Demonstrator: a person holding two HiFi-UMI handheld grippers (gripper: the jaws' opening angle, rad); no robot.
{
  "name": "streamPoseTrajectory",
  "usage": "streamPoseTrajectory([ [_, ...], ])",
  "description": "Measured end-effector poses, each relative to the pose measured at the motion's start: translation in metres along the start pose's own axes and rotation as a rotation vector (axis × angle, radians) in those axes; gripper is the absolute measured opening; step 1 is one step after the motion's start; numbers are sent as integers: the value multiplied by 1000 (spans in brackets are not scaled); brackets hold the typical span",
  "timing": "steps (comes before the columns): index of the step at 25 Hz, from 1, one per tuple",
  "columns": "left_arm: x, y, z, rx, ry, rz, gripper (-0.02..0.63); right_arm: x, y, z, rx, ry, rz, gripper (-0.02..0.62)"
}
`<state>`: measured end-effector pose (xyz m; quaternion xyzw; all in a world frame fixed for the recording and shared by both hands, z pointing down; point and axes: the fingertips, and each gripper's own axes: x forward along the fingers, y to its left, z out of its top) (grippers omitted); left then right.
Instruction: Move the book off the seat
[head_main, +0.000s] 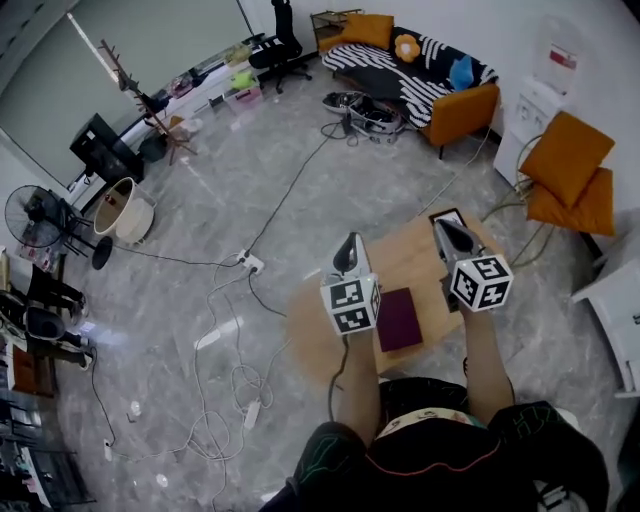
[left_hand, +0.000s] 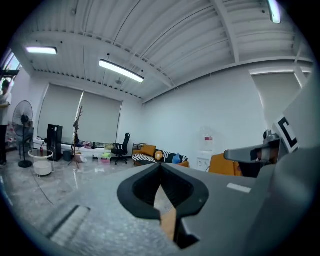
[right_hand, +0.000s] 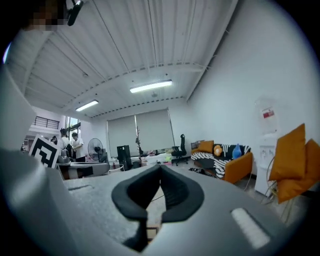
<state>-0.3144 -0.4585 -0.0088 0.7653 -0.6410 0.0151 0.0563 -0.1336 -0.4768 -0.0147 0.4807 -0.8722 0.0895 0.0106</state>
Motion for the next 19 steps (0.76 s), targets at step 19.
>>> streamPoseTrajectory([
  [19, -9, 48, 51, -10, -111, 4, 11, 26, 45, 46, -163, -76, -81, 3],
])
